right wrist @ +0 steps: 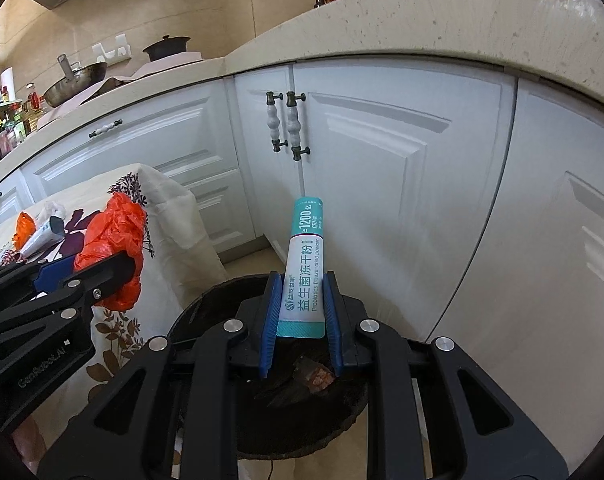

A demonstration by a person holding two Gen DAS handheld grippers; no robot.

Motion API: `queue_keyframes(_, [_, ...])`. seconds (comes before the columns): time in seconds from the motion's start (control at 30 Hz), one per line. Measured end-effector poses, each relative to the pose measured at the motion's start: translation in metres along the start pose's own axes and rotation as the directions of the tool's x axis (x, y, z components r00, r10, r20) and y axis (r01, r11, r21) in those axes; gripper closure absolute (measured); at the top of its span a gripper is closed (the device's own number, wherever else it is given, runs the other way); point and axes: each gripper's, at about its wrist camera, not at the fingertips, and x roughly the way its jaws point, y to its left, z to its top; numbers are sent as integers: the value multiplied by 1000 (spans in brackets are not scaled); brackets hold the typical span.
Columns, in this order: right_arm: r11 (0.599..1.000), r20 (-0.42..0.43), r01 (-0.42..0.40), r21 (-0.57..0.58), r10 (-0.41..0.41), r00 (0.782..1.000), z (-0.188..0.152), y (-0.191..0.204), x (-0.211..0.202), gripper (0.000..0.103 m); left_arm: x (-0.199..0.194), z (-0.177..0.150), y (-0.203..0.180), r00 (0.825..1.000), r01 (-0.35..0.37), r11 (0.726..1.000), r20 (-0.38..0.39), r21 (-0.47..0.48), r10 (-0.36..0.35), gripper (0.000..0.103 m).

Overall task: Collect trash
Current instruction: 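Carry both items over the black bin and open both tools, then return both tools to the table and grasp the white tube with the left tool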

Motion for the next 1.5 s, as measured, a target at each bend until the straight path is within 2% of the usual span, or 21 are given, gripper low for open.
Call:
queue_keyframes(0.07, [1000,-2,6,6,-6,1000,-1,-1,5,80,4,0,-1,1000,0,1000,-6,2,0,67])
queue_keyframes(0.17, [1000,-8,12,16,-12,1000,-2,-2,9,66,8,2,0,1000,2,1000,-16,-7,-2,59])
queue_keyframes(0.23, [1000,-11,16,21,-15,1000,-3,-3,9,66,9,2,1,1000,-2,1000,-13,-12,2,51])
queue_keyframes(0.3, [1000,-10,19,23,-19,1000,-3,-3,8,66,7,2,1,1000,1,1000,-9,-14,-2,49])
queue_keyframes(0.53, [1000,9,11,24,-11,1000,4,5,-5,66,-9,7,12,1000,8,999,12,-38,-8,49])
queue_keyframes(0.73, [1000,41,-29,7,29,999,12,27,-22,66,-36,9,35,999,-13,997,44,-71,17,49])
queue_keyframes(1.13, [982,31,-172,-84,175,984,11,108,-45,65,-89,-14,113,987,-139,976,60,-168,151,49])
queue_keyframes(1.5, [933,-9,-296,-202,301,954,-1,192,-67,65,-128,-59,187,957,-279,922,5,-269,291,49])
